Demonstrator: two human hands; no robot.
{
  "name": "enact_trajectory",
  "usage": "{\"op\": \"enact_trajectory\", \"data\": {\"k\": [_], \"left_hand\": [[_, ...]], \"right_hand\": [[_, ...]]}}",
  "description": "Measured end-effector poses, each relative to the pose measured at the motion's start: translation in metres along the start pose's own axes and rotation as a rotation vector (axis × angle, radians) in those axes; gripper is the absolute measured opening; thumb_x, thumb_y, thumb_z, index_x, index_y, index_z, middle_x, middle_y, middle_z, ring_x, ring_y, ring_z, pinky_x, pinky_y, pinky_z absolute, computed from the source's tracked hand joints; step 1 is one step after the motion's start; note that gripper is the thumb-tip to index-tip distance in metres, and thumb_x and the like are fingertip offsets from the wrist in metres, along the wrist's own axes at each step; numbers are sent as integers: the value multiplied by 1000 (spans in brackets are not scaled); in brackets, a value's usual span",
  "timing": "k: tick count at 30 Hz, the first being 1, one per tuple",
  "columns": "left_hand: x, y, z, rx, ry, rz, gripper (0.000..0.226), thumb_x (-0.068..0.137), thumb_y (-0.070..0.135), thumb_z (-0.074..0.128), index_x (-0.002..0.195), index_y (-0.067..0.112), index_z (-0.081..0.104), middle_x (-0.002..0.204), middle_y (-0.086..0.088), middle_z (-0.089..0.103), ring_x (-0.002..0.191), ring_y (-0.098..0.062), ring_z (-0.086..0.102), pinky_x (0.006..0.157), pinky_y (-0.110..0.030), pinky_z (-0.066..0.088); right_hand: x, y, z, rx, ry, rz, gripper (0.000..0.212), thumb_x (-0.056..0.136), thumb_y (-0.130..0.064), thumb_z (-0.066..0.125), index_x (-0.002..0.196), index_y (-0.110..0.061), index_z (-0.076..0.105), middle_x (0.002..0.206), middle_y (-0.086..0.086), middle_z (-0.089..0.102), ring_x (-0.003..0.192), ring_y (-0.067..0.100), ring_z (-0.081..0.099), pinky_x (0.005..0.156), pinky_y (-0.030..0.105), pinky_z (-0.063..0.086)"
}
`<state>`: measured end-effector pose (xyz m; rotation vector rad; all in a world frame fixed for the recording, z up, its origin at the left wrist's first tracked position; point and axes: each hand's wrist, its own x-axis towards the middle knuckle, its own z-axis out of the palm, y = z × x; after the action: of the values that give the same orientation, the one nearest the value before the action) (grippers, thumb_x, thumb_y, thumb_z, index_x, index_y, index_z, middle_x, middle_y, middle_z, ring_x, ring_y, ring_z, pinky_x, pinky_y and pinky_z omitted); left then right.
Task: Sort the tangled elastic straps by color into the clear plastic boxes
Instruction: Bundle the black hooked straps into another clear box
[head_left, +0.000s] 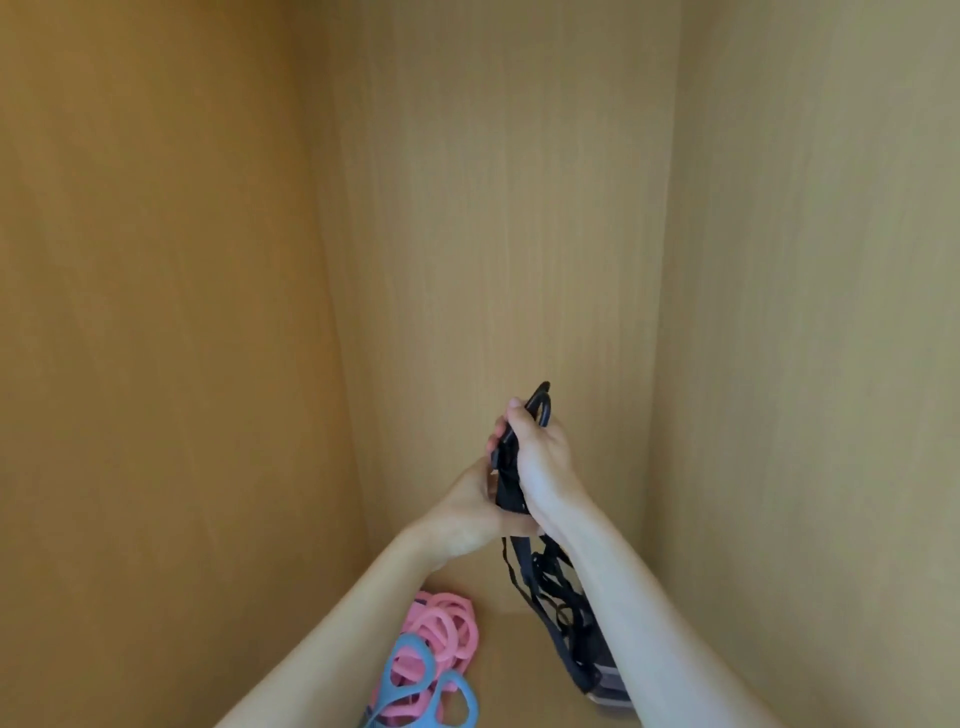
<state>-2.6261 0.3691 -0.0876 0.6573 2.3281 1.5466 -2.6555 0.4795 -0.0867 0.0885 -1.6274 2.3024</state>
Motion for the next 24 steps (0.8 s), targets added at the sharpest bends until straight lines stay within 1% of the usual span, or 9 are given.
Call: {"op": "enact_trajectory", "data": {"k": [3, 4, 6, 9, 12, 16, 20, 22, 24], "left_hand": [[9, -7, 11, -62, 53, 7, 4, 96, 5, 61, 97, 9, 60, 89, -3, 64, 86, -18, 64, 81, -26, 56], [13, -12, 13, -55, 66, -5, 4, 97, 7, 59, 95, 4, 60, 88, -10, 66, 83, -19, 65, 82, -32, 56], [21, -27, 13, -17, 63, -19, 7, 97, 4, 53, 92, 2, 56, 86, -22, 69, 68, -15, 65, 69, -26, 55], [29, -45, 7, 16, 64, -28, 12, 96, 3, 51, 98, -2, 61, 68, -14, 67, 68, -20, 69, 69, -15, 50], [34, -60, -4, -8, 89, -80, 17, 93, 18, 68, 97, 2, 64, 55, -1, 56, 58, -23, 57, 71, -23, 47], [31, -68, -16, -191, 201, -58, 11, 86, 0, 75, 95, 3, 70, 69, -2, 63, 50, -14, 51, 52, -23, 46], [36, -59, -24, -457, 329, 30, 41, 84, -20, 58, 106, 11, 75, 82, -12, 65, 63, -19, 53, 69, -31, 45], [40, -49, -25, -501, 337, 71, 44, 82, -21, 53, 99, 12, 77, 78, -10, 66, 64, -18, 53, 68, -29, 46], [43, -37, -23, -464, 330, 110, 46, 81, -20, 51, 90, 16, 78, 75, -8, 67, 61, -16, 54, 63, -27, 47]], "right_hand": [[0, -9, 1, 117, 41, -18, 24, 105, -24, 51, 85, -12, 50, 66, -2, 55, 56, 15, 56, 59, 28, 48], [0, -13, -3, 166, 65, -17, 23, 106, -24, 50, 87, -11, 49, 65, -3, 56, 56, 15, 56, 59, 29, 48], [1, -23, -17, 275, 131, -21, 23, 107, -25, 48, 89, -11, 49, 67, -2, 56, 56, 15, 55, 61, 30, 48], [3, -29, -40, 384, 263, -10, 25, 107, -26, 49, 87, -11, 49, 68, 0, 54, 54, 15, 55, 63, 31, 48], [4, -20, -56, 447, 361, 25, 24, 107, -28, 49, 89, -11, 49, 68, 0, 55, 52, 15, 54, 62, 31, 49], [-4, 10, -67, 464, 488, 102, 22, 106, -29, 50, 92, -13, 50, 67, -3, 55, 53, 13, 56, 66, 32, 51], [-24, 57, -62, 529, 532, 275, 12, 106, -22, 50, 117, -17, 50, 99, 3, 61, 87, 16, 61, 99, 38, 47], [-37, 79, -55, 543, 524, 367, 23, 105, -21, 54, 126, -14, 51, 114, 8, 63, 100, 19, 62, 99, 39, 47], [-48, 90, -48, 528, 460, 460, 26, 103, -27, 57, 120, -7, 57, 112, 13, 65, 99, 22, 63, 95, 39, 46]]}}
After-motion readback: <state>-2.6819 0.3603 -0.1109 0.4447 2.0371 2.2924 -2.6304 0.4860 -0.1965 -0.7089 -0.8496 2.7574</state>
